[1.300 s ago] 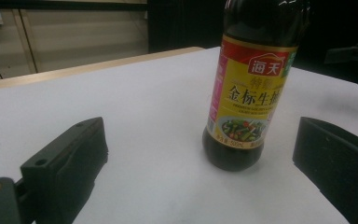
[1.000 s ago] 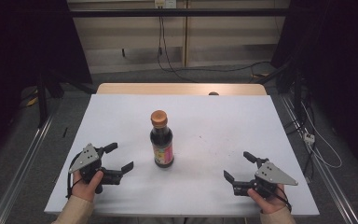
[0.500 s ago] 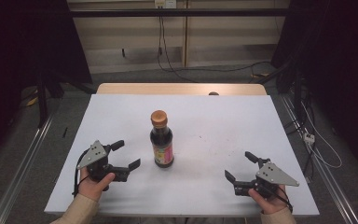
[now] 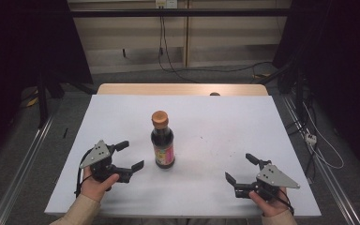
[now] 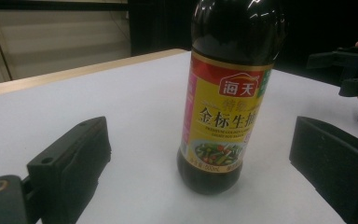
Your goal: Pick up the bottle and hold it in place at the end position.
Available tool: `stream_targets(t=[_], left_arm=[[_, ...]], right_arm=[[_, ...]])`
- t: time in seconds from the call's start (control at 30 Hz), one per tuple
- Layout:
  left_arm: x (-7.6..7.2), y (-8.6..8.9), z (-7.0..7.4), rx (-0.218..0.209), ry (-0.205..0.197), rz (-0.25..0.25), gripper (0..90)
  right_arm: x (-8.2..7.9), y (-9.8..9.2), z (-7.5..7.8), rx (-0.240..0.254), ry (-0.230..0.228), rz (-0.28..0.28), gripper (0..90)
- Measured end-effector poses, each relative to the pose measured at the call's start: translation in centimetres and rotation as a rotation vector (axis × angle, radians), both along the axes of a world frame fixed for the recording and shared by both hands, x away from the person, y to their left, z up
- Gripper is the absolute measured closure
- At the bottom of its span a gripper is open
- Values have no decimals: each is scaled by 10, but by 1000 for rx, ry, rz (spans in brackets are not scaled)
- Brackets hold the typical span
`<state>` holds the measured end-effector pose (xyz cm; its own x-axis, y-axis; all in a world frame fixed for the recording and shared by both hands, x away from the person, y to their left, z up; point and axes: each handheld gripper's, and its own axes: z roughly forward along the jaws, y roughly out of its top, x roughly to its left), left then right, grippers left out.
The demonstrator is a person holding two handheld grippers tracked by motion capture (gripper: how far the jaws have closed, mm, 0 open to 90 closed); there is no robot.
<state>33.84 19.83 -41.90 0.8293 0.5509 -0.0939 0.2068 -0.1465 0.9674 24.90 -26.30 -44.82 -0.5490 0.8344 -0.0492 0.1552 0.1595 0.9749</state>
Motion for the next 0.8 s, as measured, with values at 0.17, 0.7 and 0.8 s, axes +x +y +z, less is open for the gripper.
stream_targets(t=[0.17,0.7,0.8], left_arm=[[2,-4,4,0,-11,-6,51],[9,-34,14,-54,-21,-53,62],[12,-40,13,-43,-23,-48,64]], right_arm=[[1,1,0,5,3,3,41],[1,2,1,0,-4,7,41],[1,2,1,2,-4,7,41]])
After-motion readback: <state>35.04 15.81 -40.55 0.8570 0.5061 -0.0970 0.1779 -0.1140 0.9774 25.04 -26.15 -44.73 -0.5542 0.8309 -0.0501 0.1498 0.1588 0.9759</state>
